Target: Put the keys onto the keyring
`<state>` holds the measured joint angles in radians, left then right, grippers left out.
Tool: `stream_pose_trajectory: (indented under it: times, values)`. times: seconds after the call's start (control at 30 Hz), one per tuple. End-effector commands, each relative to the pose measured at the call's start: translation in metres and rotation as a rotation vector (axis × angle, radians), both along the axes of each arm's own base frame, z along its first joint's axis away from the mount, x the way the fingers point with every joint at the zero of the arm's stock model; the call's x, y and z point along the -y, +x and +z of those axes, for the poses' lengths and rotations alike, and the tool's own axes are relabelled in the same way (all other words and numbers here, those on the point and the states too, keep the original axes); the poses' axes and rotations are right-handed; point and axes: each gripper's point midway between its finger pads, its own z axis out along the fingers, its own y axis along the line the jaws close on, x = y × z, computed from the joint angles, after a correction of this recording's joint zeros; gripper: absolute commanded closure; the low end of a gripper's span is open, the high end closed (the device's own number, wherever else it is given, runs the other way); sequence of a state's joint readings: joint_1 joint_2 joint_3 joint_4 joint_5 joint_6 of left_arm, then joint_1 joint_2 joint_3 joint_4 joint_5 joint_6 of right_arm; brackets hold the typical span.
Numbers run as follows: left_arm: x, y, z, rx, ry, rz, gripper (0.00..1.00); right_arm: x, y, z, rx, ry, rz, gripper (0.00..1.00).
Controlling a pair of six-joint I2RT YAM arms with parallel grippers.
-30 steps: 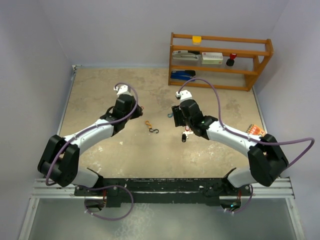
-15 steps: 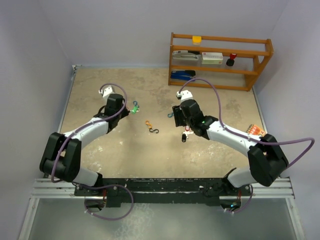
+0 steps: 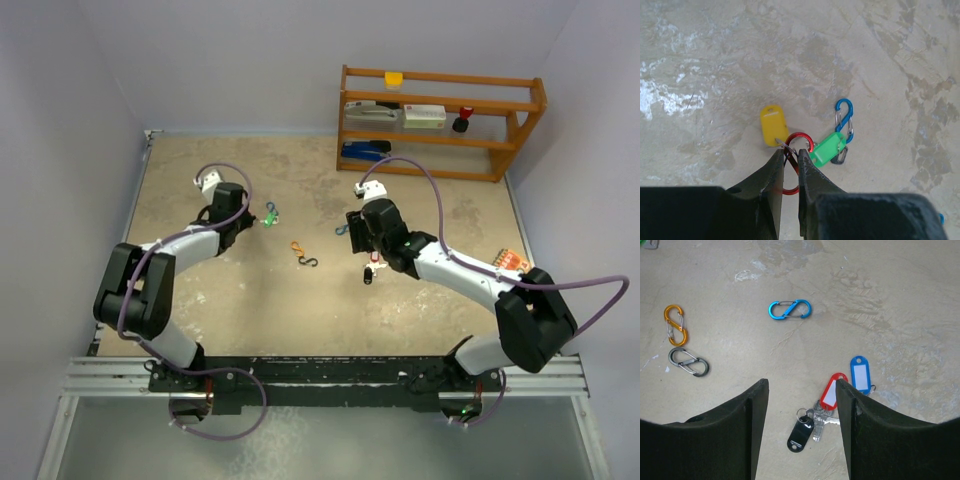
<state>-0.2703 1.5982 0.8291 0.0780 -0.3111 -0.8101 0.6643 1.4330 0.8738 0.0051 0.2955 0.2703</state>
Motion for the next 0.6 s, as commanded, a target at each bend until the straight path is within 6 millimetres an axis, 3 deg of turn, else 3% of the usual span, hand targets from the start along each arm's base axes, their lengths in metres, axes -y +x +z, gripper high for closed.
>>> stream_pose_trajectory:
  times: [0.0,0.57]
  values:
    - [0.0,0.03,0.029,0.114,-0.034,0.024,0.98,0.0,0.001,0.009,0.025,0.037,-0.007,0.41]
    - [0.004,0.044,0.021,0.138,-0.07,-0.001,0.9,0.0,0.003,0.008,0.017,0.036,-0.006,0.41]
